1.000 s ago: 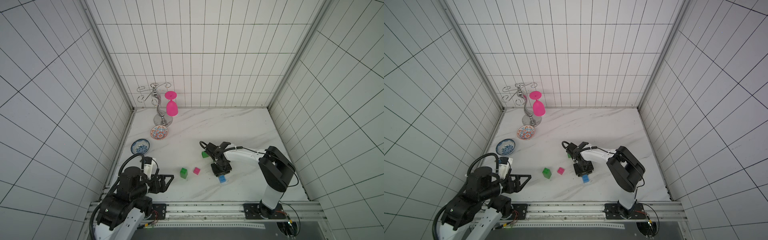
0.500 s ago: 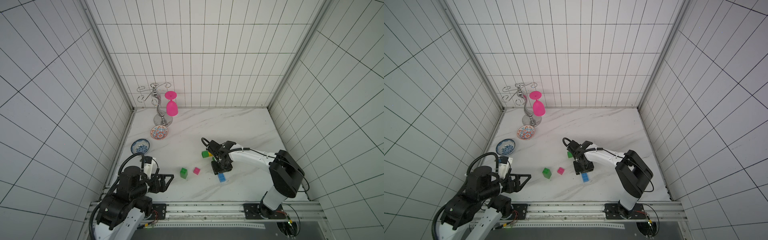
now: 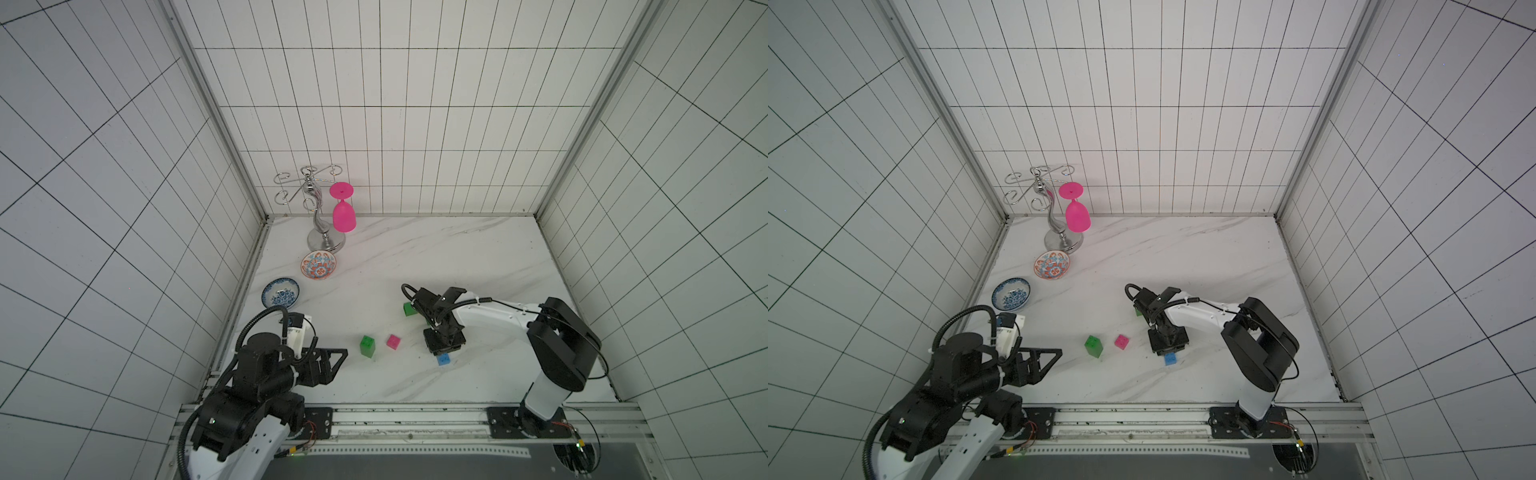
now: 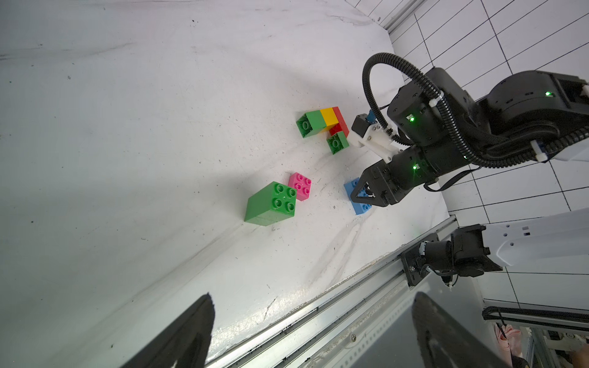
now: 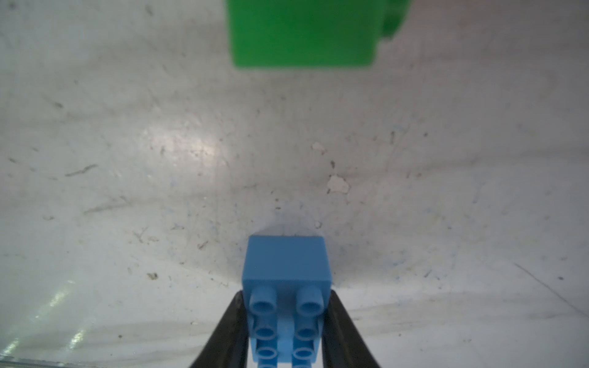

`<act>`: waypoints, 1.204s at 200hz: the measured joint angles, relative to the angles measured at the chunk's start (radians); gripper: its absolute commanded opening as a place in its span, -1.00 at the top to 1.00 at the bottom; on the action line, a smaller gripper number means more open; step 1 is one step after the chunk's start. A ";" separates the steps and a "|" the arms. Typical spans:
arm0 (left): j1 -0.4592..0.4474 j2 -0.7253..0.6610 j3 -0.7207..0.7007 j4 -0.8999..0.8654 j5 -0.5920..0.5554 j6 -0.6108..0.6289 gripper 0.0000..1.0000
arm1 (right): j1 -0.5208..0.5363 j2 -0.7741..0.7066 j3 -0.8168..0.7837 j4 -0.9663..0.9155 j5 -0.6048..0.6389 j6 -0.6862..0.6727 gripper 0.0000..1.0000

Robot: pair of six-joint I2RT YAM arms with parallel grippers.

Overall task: Assemble the letter r with lego
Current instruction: Pick up the lego brick from the center of the board, then assemble the lego brick with the lego brick.

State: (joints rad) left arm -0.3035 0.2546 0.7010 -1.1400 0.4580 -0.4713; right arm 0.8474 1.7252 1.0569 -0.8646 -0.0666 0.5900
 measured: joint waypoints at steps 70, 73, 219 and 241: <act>0.000 0.000 -0.001 0.008 0.000 0.000 -0.94 | 0.005 -0.013 0.005 -0.022 0.003 -0.004 1.00; 0.000 0.001 -0.001 0.008 0.000 0.001 -0.94 | 0.005 -0.019 0.006 -0.027 0.005 -0.005 1.00; 0.000 0.088 0.046 0.127 -0.064 0.035 -0.94 | 0.053 0.109 0.424 -0.012 0.063 0.290 1.00; 0.000 0.141 0.058 0.140 -0.075 0.063 -0.94 | 0.077 0.144 0.439 -0.002 0.056 0.336 1.00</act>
State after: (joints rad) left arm -0.3035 0.3954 0.7586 -0.9997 0.3828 -0.4088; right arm 0.9245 1.8694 1.4956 -0.8665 -0.0101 0.9260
